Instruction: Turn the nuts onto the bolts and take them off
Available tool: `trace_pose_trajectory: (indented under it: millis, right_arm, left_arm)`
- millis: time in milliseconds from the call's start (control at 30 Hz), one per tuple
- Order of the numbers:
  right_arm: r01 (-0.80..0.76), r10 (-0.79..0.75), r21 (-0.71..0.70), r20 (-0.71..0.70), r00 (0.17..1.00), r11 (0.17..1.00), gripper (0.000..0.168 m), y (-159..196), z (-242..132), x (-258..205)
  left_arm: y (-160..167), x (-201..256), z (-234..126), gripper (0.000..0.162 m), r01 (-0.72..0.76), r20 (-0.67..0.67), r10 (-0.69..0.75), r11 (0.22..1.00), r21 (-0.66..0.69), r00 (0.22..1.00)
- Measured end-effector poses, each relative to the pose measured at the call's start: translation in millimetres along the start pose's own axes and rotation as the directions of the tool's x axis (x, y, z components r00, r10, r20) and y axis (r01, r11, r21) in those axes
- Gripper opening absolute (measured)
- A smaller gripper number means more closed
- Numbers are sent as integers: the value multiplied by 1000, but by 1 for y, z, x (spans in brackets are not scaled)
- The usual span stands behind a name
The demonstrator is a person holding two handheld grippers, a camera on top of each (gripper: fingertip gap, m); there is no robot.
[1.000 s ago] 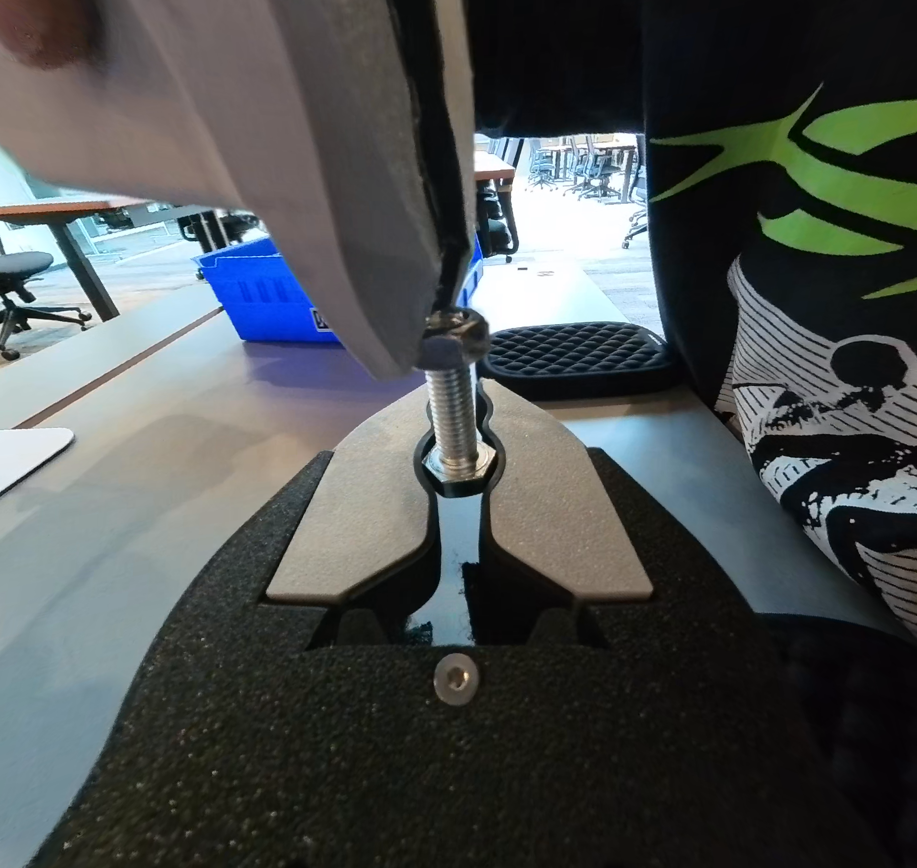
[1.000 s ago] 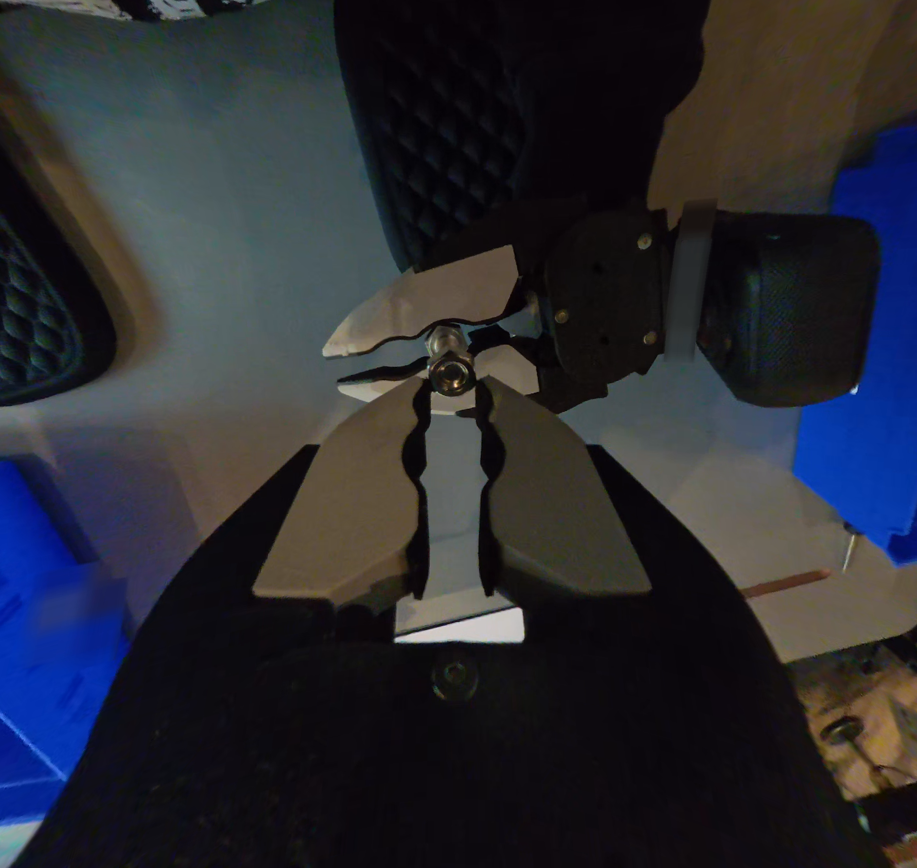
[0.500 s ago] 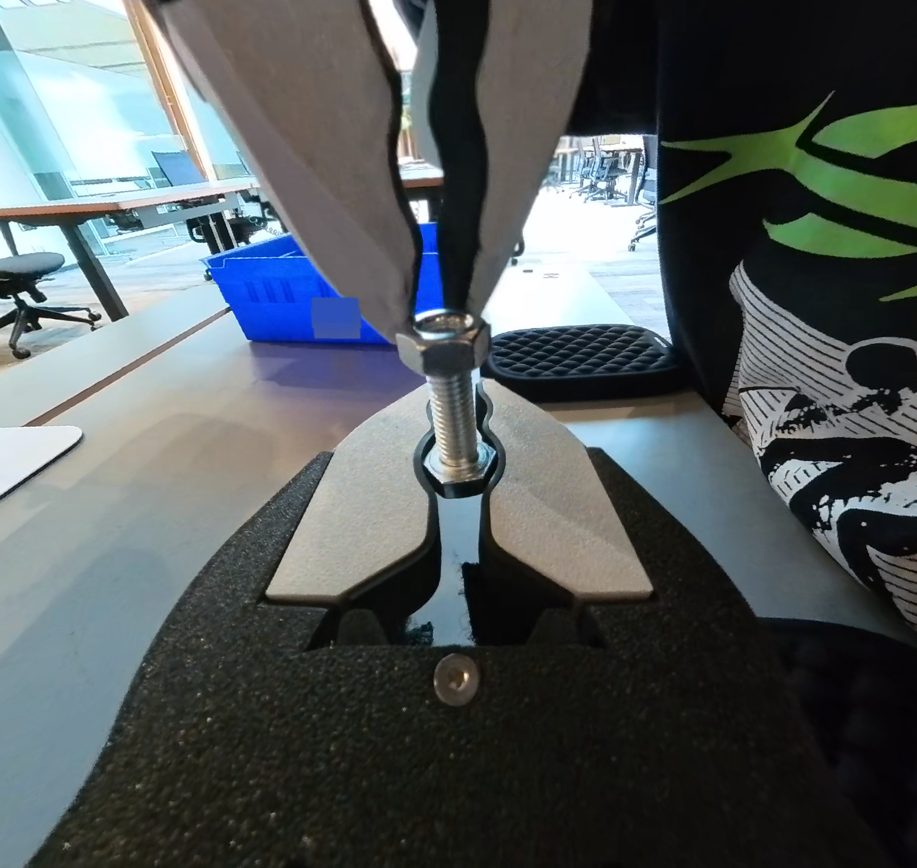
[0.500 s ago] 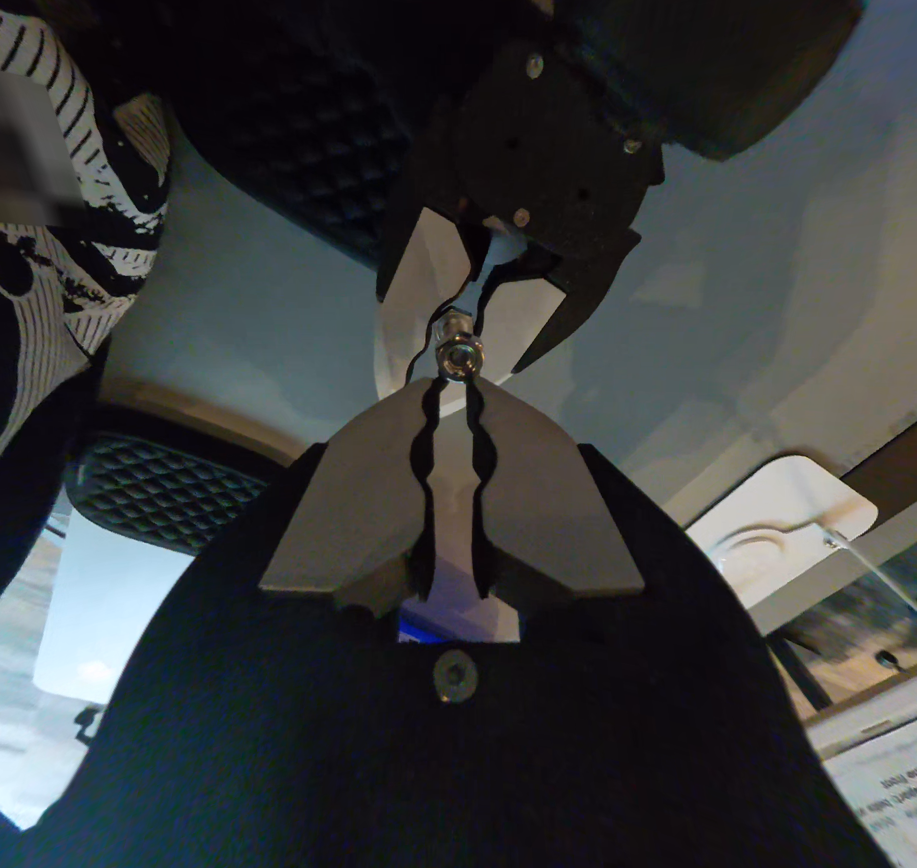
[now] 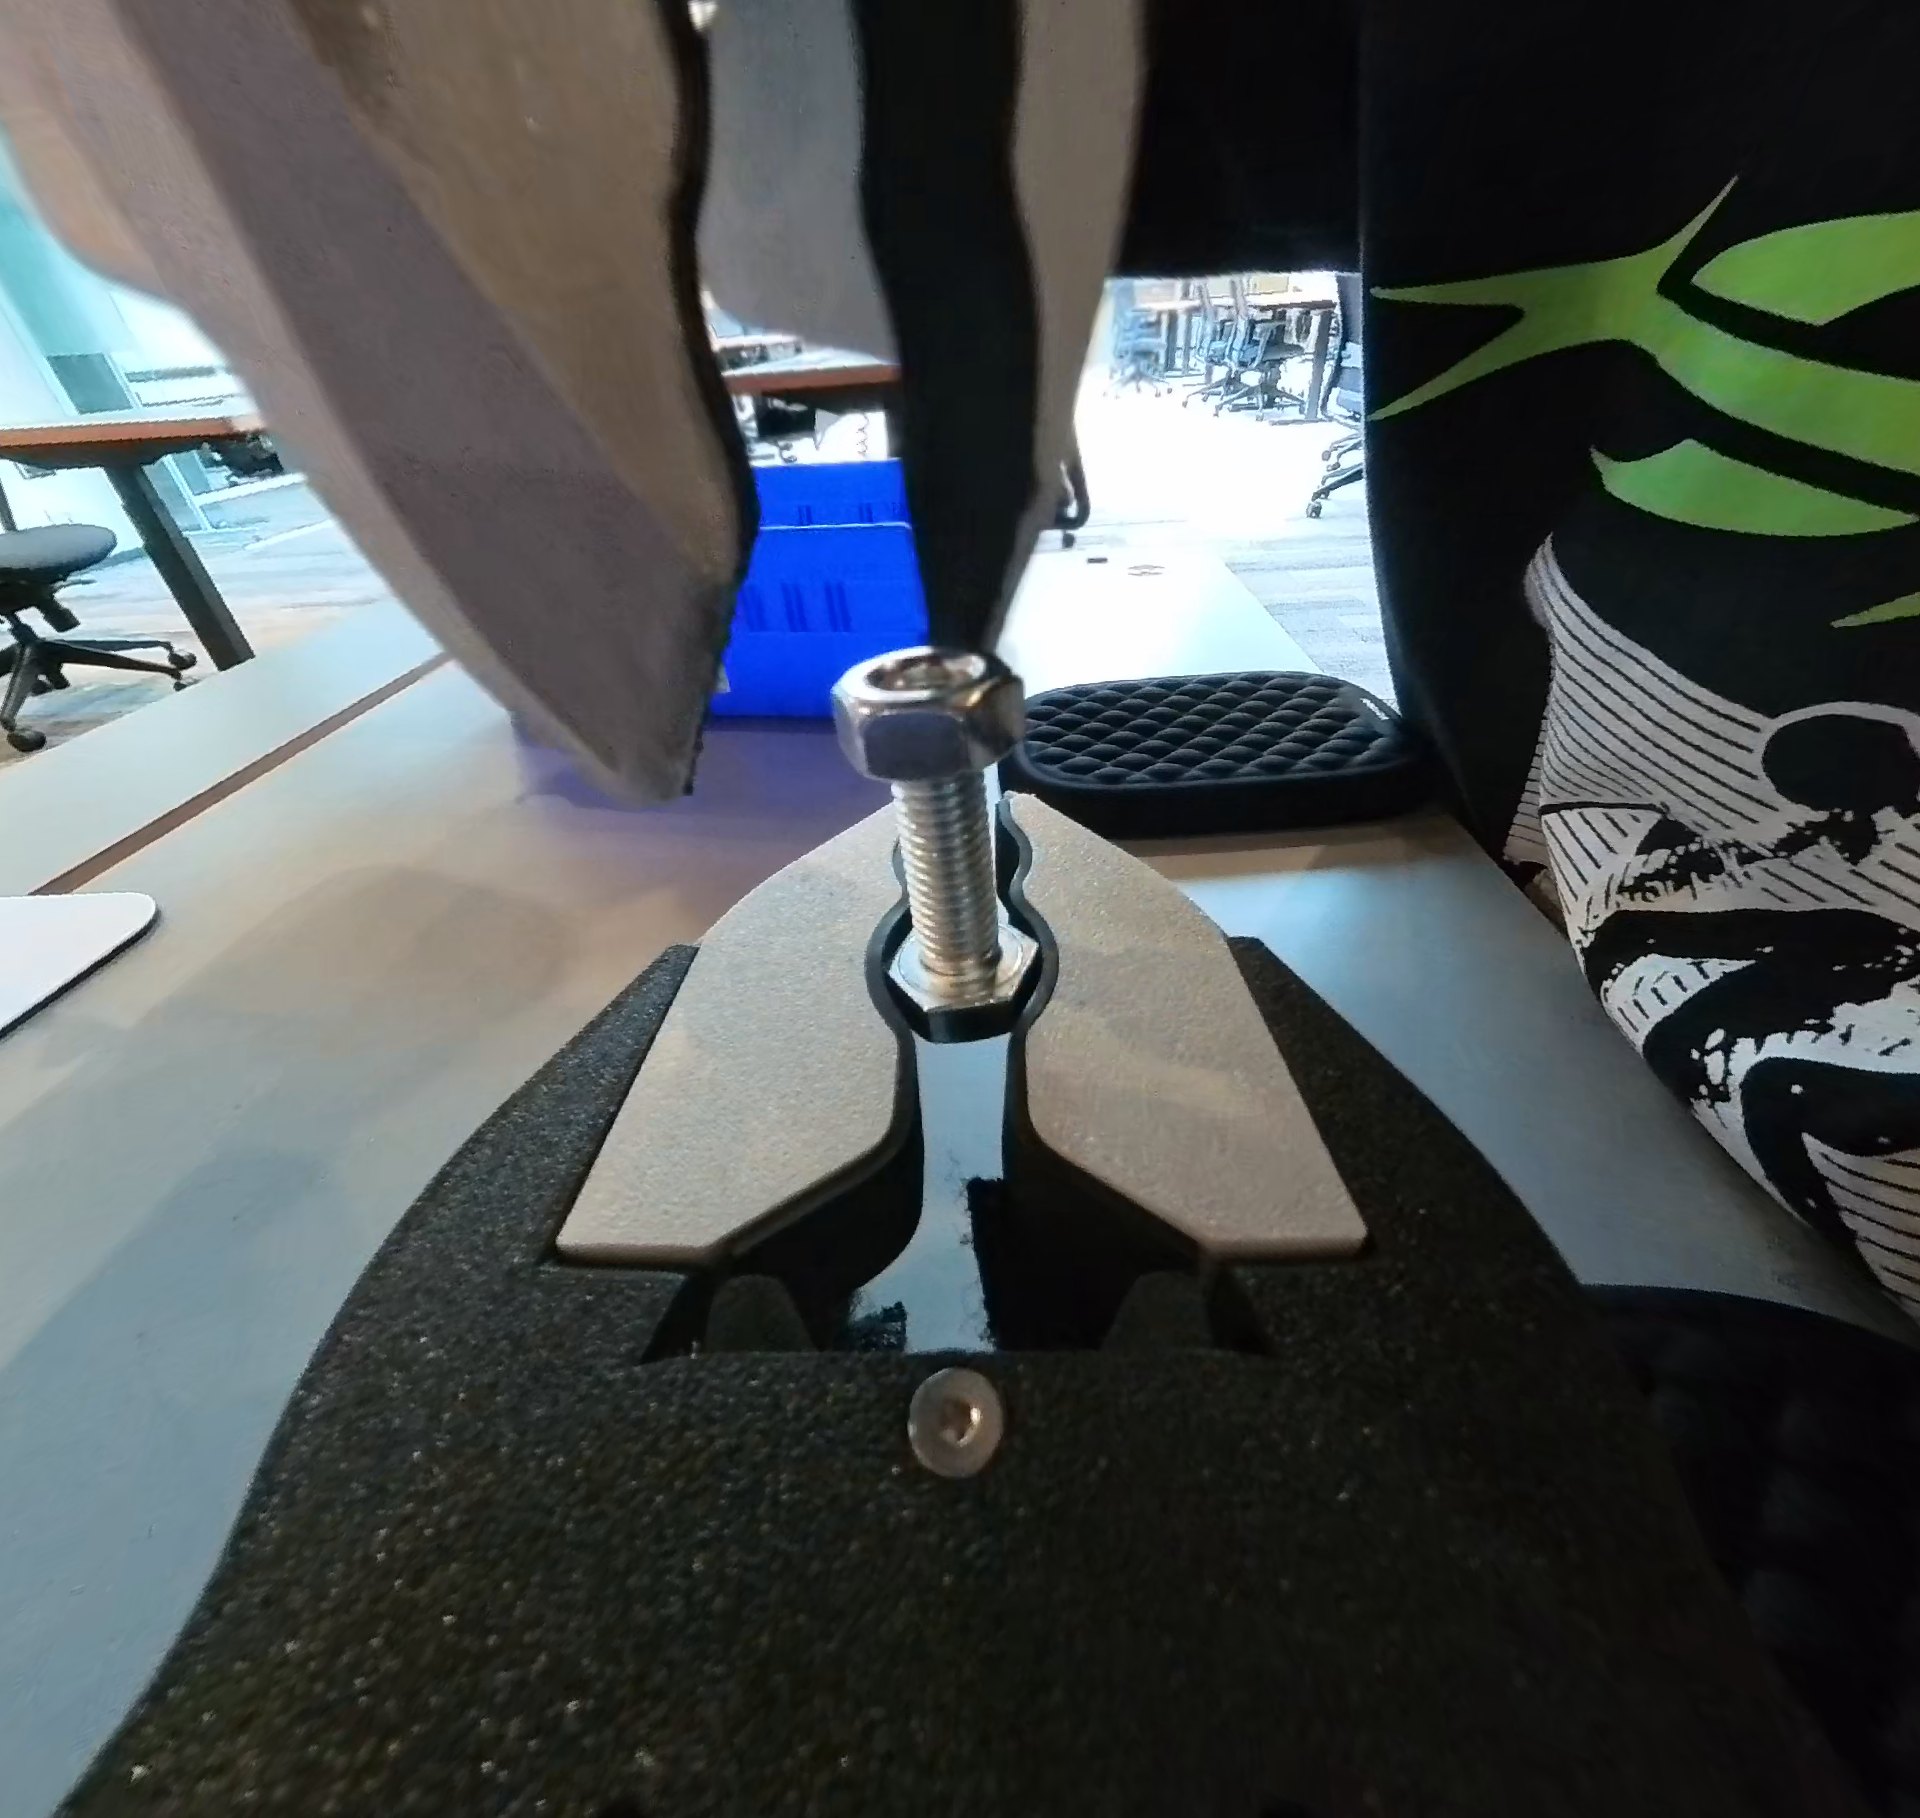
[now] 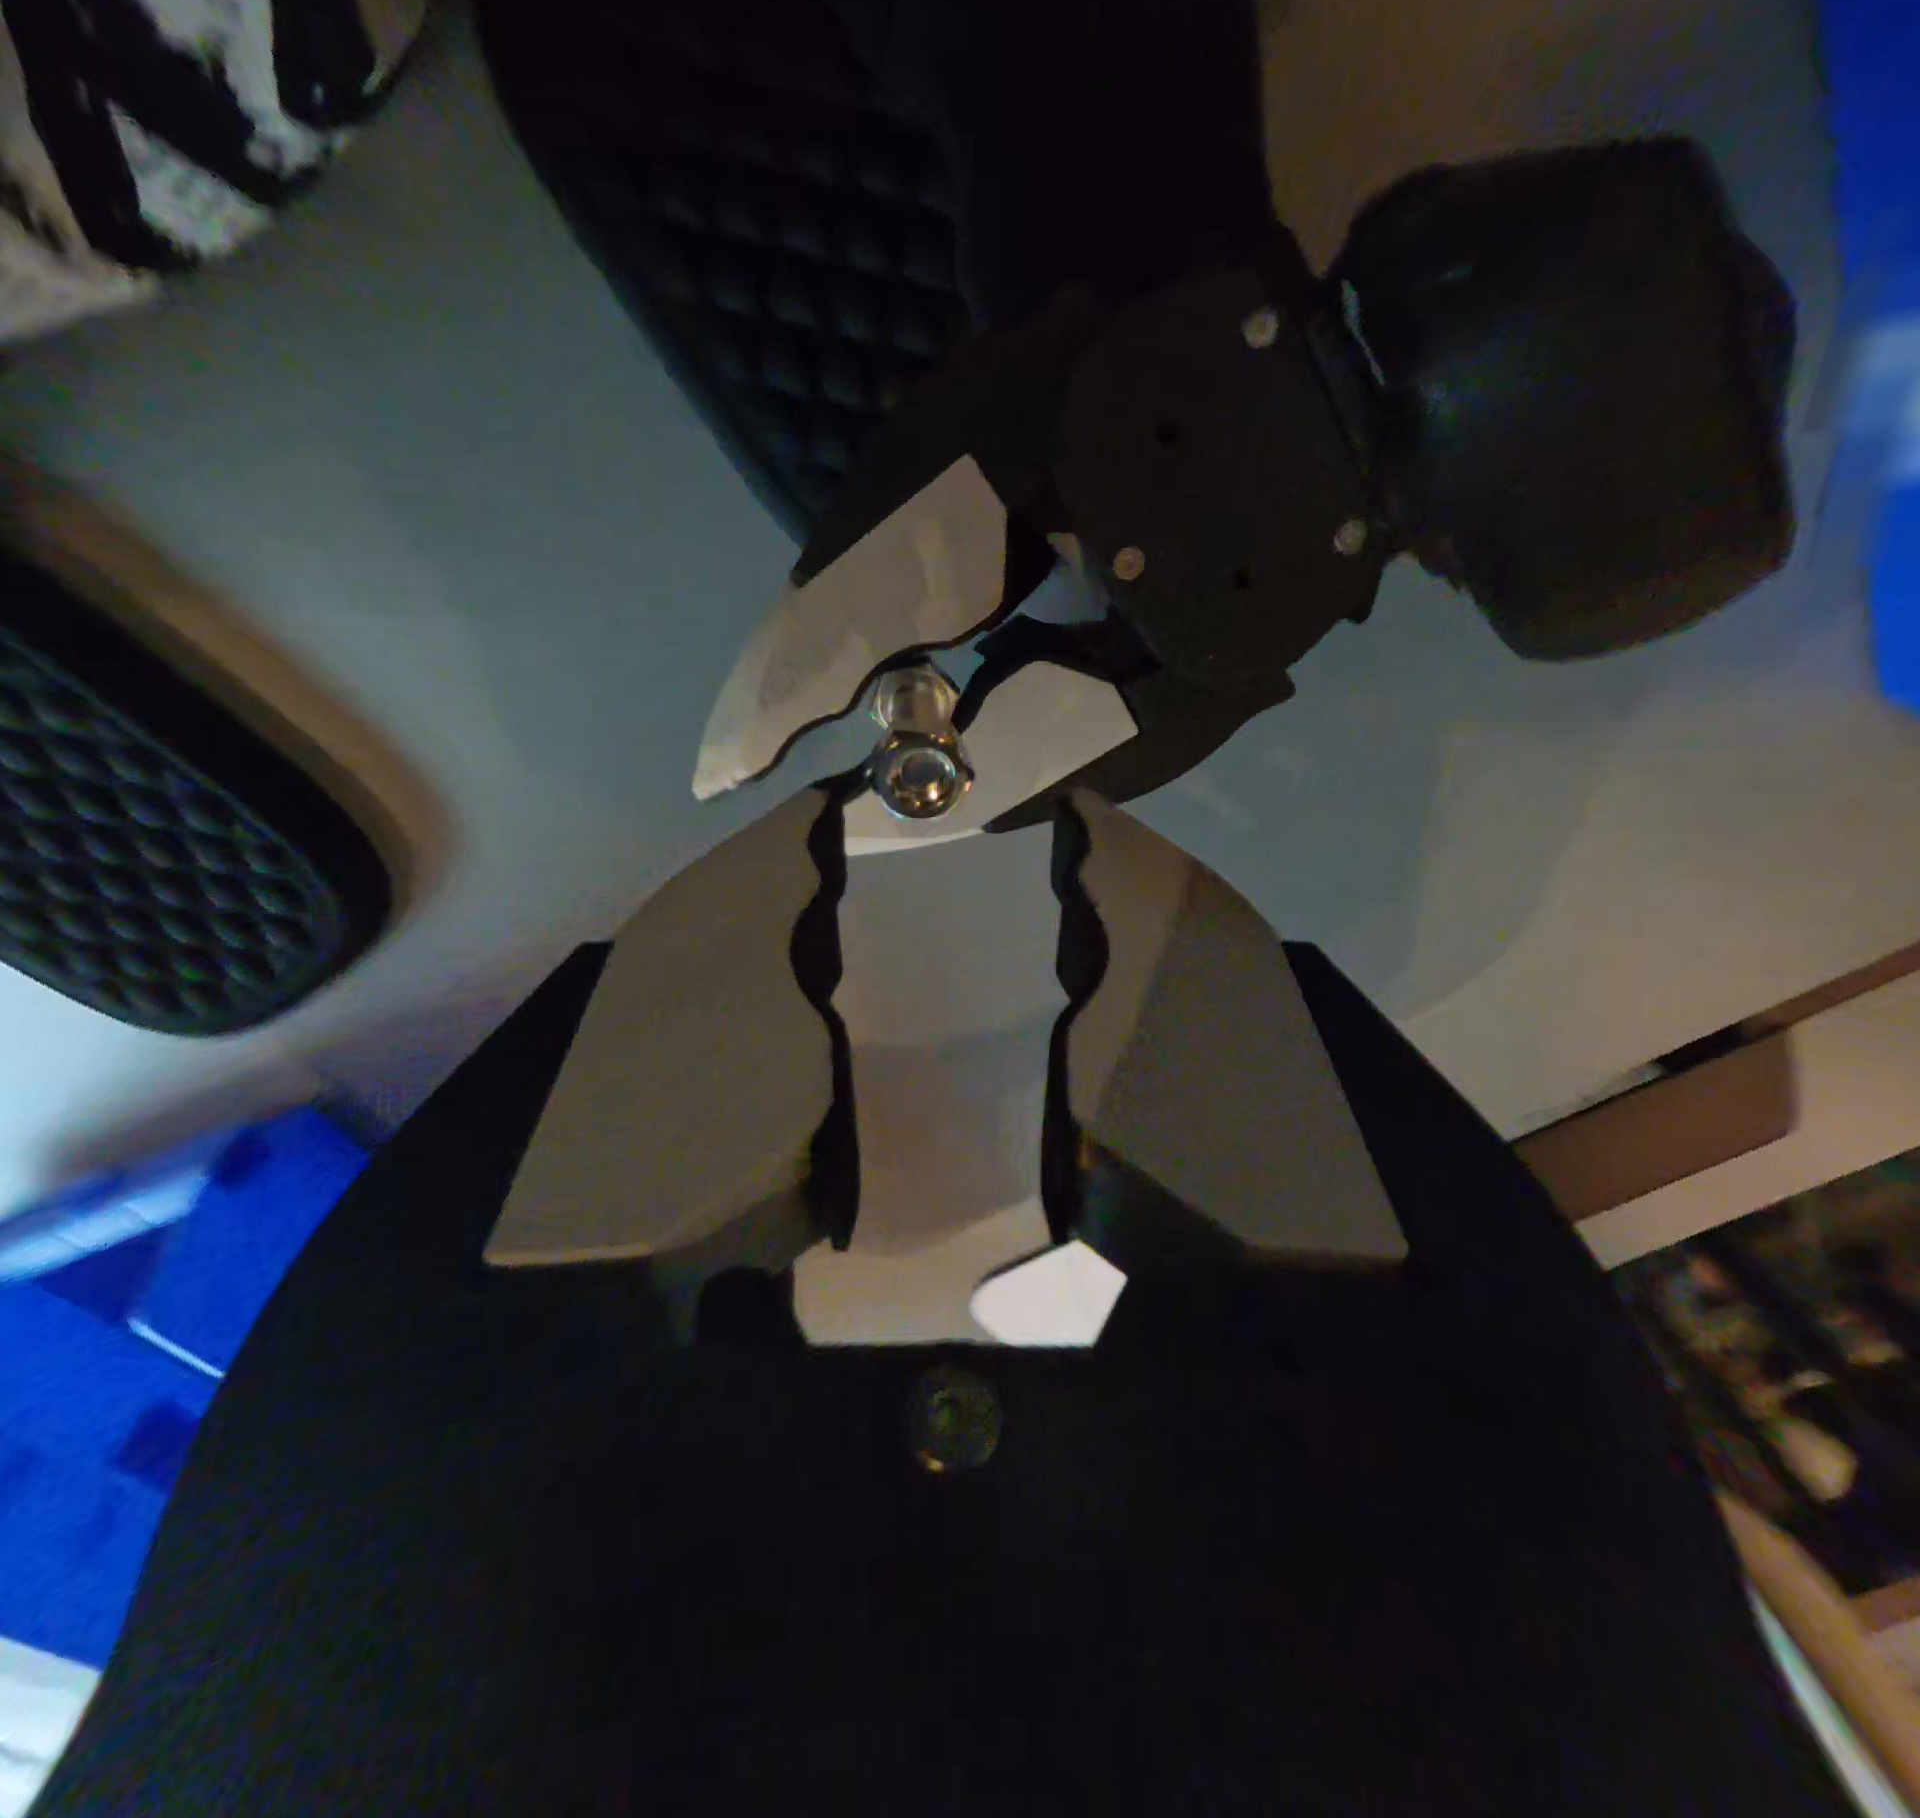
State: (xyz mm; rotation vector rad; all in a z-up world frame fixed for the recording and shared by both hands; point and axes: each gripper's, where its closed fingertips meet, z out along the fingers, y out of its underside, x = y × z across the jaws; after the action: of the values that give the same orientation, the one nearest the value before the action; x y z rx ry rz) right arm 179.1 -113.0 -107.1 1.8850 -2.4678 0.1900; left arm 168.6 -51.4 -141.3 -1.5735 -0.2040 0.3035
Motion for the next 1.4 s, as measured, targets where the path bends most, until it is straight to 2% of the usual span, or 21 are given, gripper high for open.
trace_pose_trajectory:
  millis: [33,133,200,333,433,533,633,700,767,800,900,933,967,1033,1133,1200,1267,1400]
  right_arm:
    - [65,-65,5,8,998,998,37,1,1,-1]
    - [232,-236,84,44,971,969,33,-4,2,-10]
    - [286,-294,147,39,955,947,28,-9,0,-11]
    - [344,-351,175,11,936,922,17,-11,0,-6]
    - [325,-332,181,11,943,928,17,-13,0,-4]
    - [188,-193,145,22,981,971,16,-11,0,-2]
    - [-63,62,75,19,998,995,16,-10,0,-1]
    - [-299,299,47,10,954,953,16,-10,1,-1]
    - [-517,516,38,23,856,855,17,-8,2,-2]
    - [-565,564,45,27,825,824,17,-8,2,-3]
    - [-586,588,79,5,809,806,17,-8,1,-2]
    - [-571,574,85,0,819,816,19,-9,0,-2]
    - [-541,545,99,-10,839,835,29,-10,-1,-1]
    - [-411,417,115,-37,908,904,40,-12,-8,1]
    - [-33,42,139,-61,997,990,42,-15,-16,-4]
    - [212,-205,147,-64,977,966,42,-13,-15,-10]
    - [286,-288,188,-15,957,940,33,-14,-13,-12]
    - [313,-327,204,36,944,927,26,-13,-6,-5]
  left_arm:
    - [0,0,0,11,0,-1,0,1000,-1,1000]
    - [0,0,0,11,1,-4,-1,1000,-2,1000]
    - [0,1,0,11,-1,-5,1,1000,-2,1000]
    - [1,1,0,11,0,-6,0,1000,-3,1000]
    - [0,1,0,11,1,-4,-1,1000,2,1000]
    - [-1,-1,-1,11,5,9,-6,1000,7,1000]
    - [-1,-2,-1,11,4,21,-4,1000,5,1000]
    - [0,-2,0,11,1,25,-1,1000,-1,1000]
    - [2,-2,1,11,-2,25,3,1000,-14,1000]
    - [2,-2,1,11,-4,25,4,1000,-18,1000]
    - [1,-2,1,11,-2,23,2,1000,-11,1000]
    - [1,-2,0,11,-2,23,2,1000,-7,1000]
    - [1,-1,0,11,-3,22,3,1000,-8,1000]
    - [1,0,1,11,-7,17,7,1000,-13,1000]
    - [1,0,1,11,-7,11,7,1000,-13,1000]
    - [2,1,1,11,-10,5,10,1000,-16,1000]
    - [2,2,1,11,-10,2,10,1000,-15,1000]
    - [1,1,0,11,-7,3,7,1000,-10,1000]
